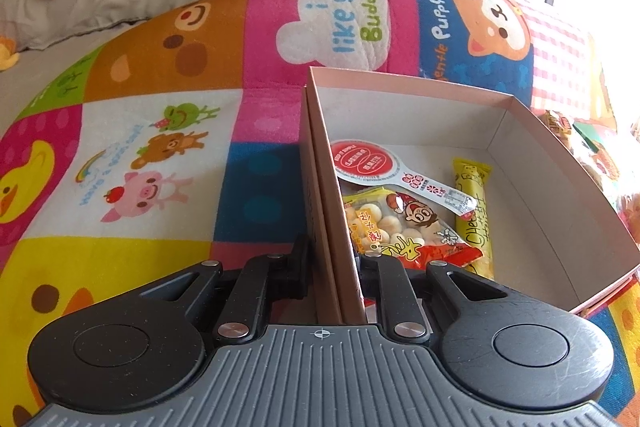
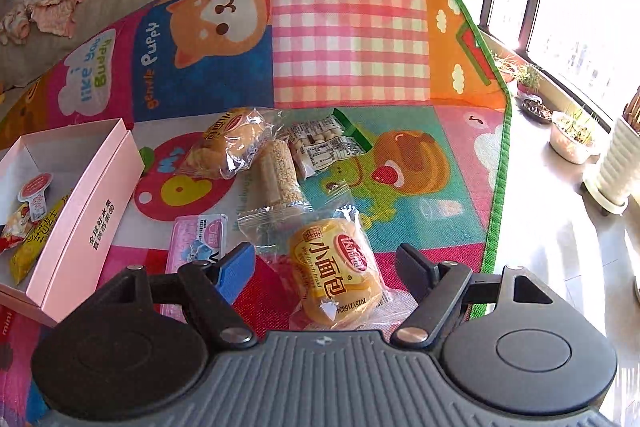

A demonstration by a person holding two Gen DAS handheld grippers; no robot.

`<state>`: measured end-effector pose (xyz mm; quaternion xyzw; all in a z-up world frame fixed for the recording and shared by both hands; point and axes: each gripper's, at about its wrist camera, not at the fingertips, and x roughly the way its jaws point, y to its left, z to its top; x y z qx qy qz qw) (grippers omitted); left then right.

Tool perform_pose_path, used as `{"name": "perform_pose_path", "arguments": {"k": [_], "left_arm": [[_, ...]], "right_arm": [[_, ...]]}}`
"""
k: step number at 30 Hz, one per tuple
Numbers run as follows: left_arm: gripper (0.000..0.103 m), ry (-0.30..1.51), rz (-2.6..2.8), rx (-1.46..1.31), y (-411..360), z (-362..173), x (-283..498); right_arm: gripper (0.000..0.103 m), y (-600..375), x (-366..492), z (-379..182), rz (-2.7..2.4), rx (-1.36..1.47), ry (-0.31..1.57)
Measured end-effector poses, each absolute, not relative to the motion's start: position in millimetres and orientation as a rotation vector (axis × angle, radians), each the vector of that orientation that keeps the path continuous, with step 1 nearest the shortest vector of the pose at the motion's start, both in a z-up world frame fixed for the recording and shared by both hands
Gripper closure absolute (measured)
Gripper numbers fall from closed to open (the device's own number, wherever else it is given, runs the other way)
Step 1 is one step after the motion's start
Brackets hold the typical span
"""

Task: Organize objects
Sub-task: 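Grasp the wrapped round bread bun with the right tool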

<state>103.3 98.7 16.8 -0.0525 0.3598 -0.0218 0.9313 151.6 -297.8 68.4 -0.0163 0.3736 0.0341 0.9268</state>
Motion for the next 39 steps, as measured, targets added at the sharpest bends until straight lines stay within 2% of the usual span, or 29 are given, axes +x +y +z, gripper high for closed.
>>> {"name": "perform_pose_path", "arguments": {"k": [3,5,12,18,22,24,25,26,33,39], "left_arm": [[0.086,0.729,-0.042,-0.121,99.9,15.9,102.2],[0.086,0.730,-0.040,-0.110,98.4,16.3,102.5],[0.086,0.725,-0.041,-0.104,97.6,15.9,100.8],[0.086,0.722,-0.040,-0.109,98.6,15.6,100.6],[0.086,0.720,-0.041,-0.113,99.3,15.3,100.4],[0.086,0.718,-0.041,-0.116,99.7,15.0,100.3],[0.086,0.716,-0.040,-0.117,99.6,15.0,100.1],[0.086,0.714,-0.039,-0.119,99.5,14.8,99.6],[0.086,0.691,-0.044,-0.118,99.4,13.9,97.8],[0.086,0.676,-0.046,-0.110,98.9,13.7,97.0]], "right_arm": [[0.025,-289.4,162.4,70.4,0.079,-0.016,0.746],[0.019,-278.3,174.9,73.7,0.089,-0.007,0.731],[0.016,-226.5,241.8,81.6,0.122,0.039,0.704],[0.016,-200.7,307.3,47.3,0.021,0.011,0.829],[0.017,-205.7,317.2,33.8,-0.017,0.046,0.859],[0.028,-206.8,310.0,37.3,-0.001,0.014,0.853],[0.042,-206.7,304.8,40.6,0.007,-0.016,0.850],[0.046,-208.4,297.5,45.9,0.028,-0.038,0.849],[0.049,-235.6,197.4,90.0,0.168,-0.046,0.791],[0.049,-257.3,97.9,100.3,0.233,-0.006,0.768]]}}
